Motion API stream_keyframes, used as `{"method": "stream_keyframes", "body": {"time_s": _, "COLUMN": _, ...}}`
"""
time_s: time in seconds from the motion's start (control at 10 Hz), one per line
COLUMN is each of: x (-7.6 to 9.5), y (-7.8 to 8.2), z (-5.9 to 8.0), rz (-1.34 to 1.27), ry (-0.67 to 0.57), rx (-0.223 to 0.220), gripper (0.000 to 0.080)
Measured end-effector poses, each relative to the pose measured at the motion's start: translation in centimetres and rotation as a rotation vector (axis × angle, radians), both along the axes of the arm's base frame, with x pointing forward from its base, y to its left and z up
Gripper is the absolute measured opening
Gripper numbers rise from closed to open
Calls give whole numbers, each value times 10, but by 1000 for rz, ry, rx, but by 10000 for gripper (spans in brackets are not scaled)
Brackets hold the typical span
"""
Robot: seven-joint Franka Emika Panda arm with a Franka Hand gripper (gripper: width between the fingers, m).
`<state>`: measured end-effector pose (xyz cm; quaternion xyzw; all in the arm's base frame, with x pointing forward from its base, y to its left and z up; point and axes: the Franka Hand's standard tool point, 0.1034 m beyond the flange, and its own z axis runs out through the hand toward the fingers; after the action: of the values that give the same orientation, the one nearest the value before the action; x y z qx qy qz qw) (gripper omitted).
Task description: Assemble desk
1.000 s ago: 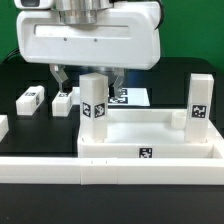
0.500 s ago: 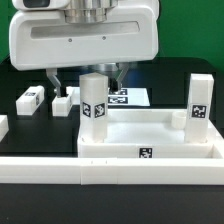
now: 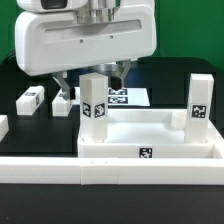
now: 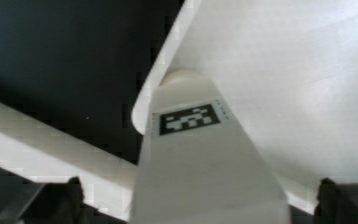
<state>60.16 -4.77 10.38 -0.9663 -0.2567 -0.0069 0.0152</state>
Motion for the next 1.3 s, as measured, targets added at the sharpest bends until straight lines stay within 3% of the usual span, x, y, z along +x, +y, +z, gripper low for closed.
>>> {"method": "stream_keyframes", "body": {"time_s": 0.1, "x": 0, "y": 0, "z": 0, "rz": -2, "ry": 1, "rx": 0, "gripper": 569}}
{"method": "stream_keyframes", "body": {"time_s": 0.2, "x": 0, "y": 0, "z": -1, "rz": -3, "ry": 1, "rx": 0, "gripper": 385}}
{"method": "stream_keyframes", "body": {"time_s": 0.3, "x": 0, "y": 0, "z": -1, "rz": -34, "ry": 2, "rx": 0, "gripper": 285}}
{"method": "stream_keyframes", "body": {"time_s": 0.5, "x": 0, "y": 0, "z": -1, "rz": -89, "ry": 4, "rx": 2, "gripper": 286}}
{"method": "stream_keyframes", "body": {"time_s": 1.1, "x": -1, "y": -1, "z": -1, "rz": -776, "ry": 27, "rx": 10, "gripper": 287}}
{"method": "stream_keyframes", "body": {"time_s": 1.3, "x": -1, "y": -14, "z": 1, "rz": -1005, "ry": 27, "rx": -1, "gripper": 294}}
